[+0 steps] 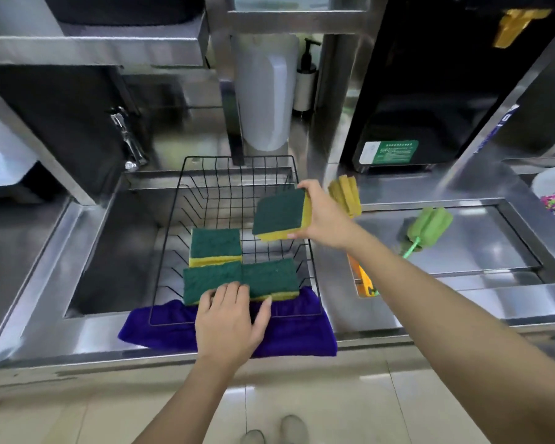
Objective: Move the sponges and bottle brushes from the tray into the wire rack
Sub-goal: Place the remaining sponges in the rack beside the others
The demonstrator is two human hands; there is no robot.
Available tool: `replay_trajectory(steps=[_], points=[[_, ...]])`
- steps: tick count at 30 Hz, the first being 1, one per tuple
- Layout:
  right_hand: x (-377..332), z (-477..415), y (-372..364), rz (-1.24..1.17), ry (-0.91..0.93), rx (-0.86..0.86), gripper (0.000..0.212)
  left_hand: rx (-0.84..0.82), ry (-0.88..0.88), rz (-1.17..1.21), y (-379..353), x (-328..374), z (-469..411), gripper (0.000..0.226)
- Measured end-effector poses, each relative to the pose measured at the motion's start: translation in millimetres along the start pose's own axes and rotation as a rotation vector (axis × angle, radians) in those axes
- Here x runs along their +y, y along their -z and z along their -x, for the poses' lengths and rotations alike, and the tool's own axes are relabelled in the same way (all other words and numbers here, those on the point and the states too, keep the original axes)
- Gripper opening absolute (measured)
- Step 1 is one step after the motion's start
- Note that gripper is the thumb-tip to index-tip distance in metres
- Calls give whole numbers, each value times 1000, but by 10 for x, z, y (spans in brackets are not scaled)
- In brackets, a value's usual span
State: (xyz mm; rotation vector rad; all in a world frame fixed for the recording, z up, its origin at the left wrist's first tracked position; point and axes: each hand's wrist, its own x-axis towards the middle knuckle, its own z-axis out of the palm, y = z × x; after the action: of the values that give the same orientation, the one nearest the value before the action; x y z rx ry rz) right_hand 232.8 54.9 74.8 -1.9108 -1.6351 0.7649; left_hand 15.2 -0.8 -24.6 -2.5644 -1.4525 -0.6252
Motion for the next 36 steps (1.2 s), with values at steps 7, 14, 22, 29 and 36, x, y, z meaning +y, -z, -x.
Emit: replay_trajectory(steps=[7, 14, 22, 29, 36], points=[[-34, -172, -400, 283, 68, -177, 97, 100, -15, -34, -94, -64, 39, 57], [-6, -269, -539, 428, 30, -324, 89, 149, -37, -53, -161, -69, 57, 52], [54, -438, -494, 633, -10, -494, 71, 165, -43, -42, -185, -69, 61, 52], [104, -456, -503, 544, 62, -448, 72, 176, -41, -51, -191, -69, 68, 51], [123, -475, -548, 547, 47, -446, 58, 165, -39, -61, -184, -64, 64, 52]])
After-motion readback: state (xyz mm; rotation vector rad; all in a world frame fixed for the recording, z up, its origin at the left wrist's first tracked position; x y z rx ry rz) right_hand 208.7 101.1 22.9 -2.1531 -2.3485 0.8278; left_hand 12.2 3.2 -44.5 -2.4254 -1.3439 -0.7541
